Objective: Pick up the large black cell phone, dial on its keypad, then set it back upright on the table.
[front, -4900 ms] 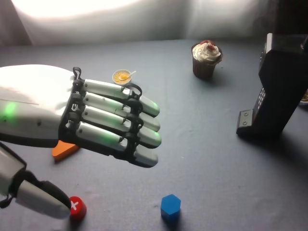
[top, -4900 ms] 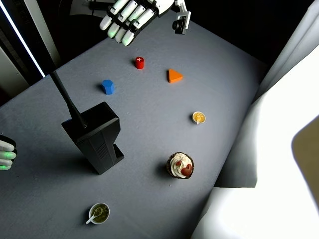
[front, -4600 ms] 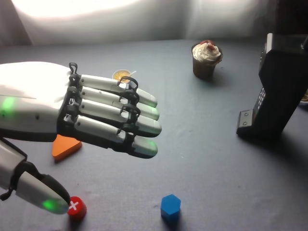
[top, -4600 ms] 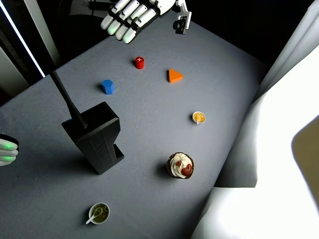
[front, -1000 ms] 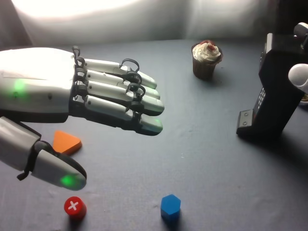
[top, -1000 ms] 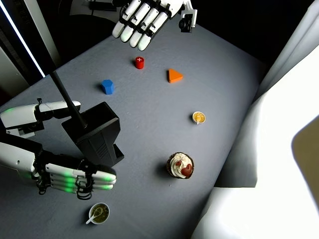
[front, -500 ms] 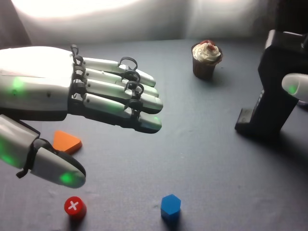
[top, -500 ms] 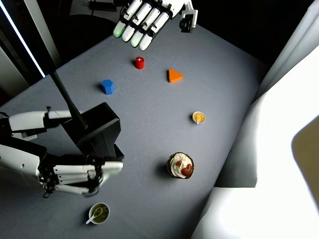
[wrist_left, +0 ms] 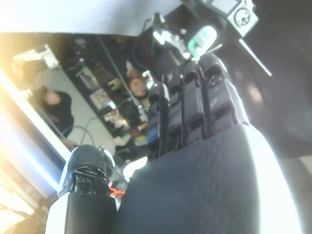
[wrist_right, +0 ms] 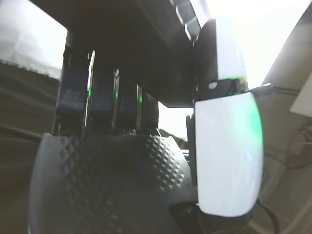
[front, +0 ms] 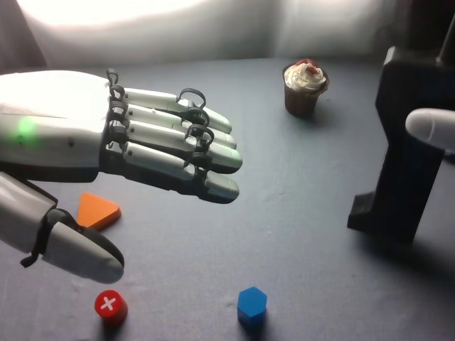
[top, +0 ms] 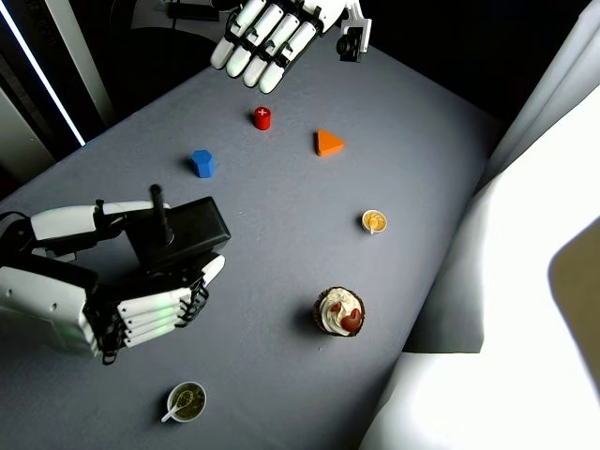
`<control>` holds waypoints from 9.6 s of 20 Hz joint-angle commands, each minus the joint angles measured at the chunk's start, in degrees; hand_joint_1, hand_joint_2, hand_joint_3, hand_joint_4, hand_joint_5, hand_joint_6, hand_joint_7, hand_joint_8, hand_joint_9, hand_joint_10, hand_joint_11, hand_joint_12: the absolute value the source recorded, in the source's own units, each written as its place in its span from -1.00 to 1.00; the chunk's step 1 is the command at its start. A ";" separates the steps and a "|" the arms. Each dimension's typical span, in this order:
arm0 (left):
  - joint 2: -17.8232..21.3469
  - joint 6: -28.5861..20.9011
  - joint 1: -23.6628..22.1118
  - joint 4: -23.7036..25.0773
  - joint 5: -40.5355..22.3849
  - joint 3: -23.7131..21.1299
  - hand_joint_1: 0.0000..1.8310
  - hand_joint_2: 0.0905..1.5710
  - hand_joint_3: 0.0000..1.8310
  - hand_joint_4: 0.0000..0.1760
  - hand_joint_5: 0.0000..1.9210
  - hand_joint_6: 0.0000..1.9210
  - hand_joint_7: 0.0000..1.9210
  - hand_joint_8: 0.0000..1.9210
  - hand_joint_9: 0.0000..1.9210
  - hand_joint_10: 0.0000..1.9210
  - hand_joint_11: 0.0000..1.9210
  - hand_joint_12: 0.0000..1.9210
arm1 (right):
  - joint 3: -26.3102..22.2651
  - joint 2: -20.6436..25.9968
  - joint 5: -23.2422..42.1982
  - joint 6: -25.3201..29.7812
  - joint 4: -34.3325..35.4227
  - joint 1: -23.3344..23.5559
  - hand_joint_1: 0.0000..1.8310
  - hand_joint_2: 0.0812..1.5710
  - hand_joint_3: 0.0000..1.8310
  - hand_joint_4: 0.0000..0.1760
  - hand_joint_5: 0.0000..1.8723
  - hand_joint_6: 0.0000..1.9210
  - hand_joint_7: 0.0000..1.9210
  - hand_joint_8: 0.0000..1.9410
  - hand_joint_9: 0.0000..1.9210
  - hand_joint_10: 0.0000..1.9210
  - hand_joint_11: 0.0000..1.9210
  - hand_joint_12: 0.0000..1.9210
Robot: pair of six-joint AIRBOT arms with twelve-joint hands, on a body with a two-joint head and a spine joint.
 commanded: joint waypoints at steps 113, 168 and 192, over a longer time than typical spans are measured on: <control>-18.02 21.55 -3.53 -34.58 39.64 -10.01 0.58 0.67 -0.99 0.81 -1.00 -1.00 -0.52 0.84 -0.43 0.84 -0.77 0.98 | 0.05 2.91 20.82 6.77 -9.68 0.32 0.49 0.45 -1.00 -1.00 -0.05 -0.04 -0.16 0.28 -0.10 0.45 -0.04 0.37; 0.91 -63.70 3.51 -22.50 27.67 -13.89 -1.00 0.44 -1.00 -0.91 -0.78 -1.00 -0.82 -1.00 -0.85 -1.00 -1.00 -0.64 | 21.10 -13.77 34.46 4.66 -6.90 -7.58 0.50 0.40 -1.00 -1.00 0.04 -0.19 -0.07 0.15 -0.06 0.38 -0.03 0.25; 0.38 -63.60 5.15 -22.42 27.68 -15.72 -1.00 0.43 -1.00 -0.89 -0.75 -0.99 -0.79 -1.00 -0.83 -1.00 -1.00 -0.56 | 22.30 -14.25 35.64 4.95 -6.62 -9.89 0.51 0.39 -1.00 -1.00 0.06 -0.22 -0.04 0.12 -0.01 0.30 0.04 0.05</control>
